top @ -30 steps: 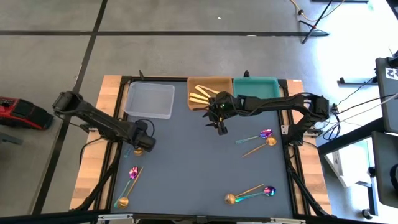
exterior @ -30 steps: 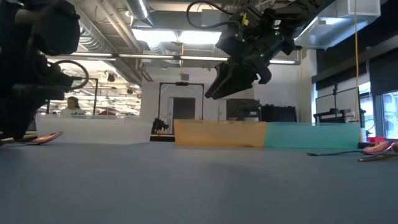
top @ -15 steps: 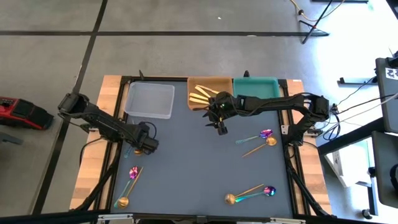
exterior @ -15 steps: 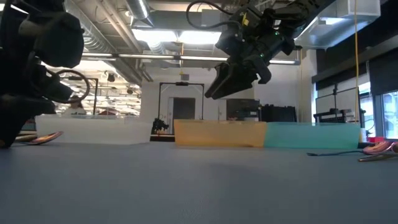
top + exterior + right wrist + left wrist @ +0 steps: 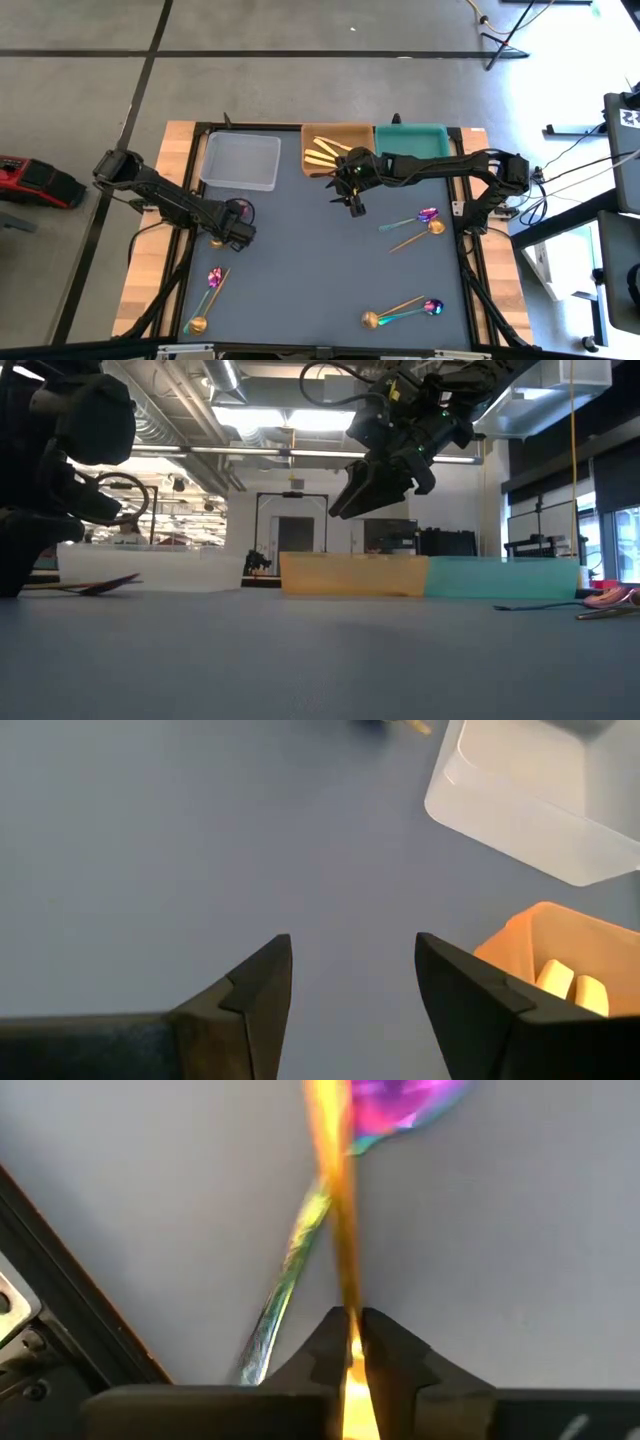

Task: Sort silverware by color (type)
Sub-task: Put the gold spoon into the white bin

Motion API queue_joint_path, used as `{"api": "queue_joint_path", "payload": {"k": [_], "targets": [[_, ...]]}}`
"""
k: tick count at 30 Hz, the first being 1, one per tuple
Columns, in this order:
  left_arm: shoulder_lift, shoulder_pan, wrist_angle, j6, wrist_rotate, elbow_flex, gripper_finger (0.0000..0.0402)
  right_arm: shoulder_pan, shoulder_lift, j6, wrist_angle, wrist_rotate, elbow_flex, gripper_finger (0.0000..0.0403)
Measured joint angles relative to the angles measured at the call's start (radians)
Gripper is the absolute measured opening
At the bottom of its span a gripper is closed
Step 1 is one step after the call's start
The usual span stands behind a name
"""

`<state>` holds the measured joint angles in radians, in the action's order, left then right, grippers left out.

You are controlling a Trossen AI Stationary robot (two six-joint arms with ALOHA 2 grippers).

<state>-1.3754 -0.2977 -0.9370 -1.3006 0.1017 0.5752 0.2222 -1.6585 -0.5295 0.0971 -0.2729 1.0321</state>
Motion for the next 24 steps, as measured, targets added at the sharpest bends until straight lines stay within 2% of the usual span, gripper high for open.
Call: {"api": "queue_joint_path", "payload": {"k": [4,12,16,24], "targets": [[0.000,0.000,-0.001,0.001,0.001,0.001,0.0008,0.000,0.000,0.000,0.000,0.000,0.000,0.0198],[0.008,0.000,-0.035,0.002,0.004,0.004,0.0012,0.000,0.000,0.000,0.000,0.000,0.000,0.0198],[0.008,0.001,-0.096,0.009,0.050,0.049,0.0012,0.000,-0.001,0.000,-0.002,0.000,0.000,0.0198],[0.009,0.001,-0.243,0.137,0.198,0.223,0.0012,0.000,-0.001,0.000,-0.001,0.000,0.000,0.0198]]}}
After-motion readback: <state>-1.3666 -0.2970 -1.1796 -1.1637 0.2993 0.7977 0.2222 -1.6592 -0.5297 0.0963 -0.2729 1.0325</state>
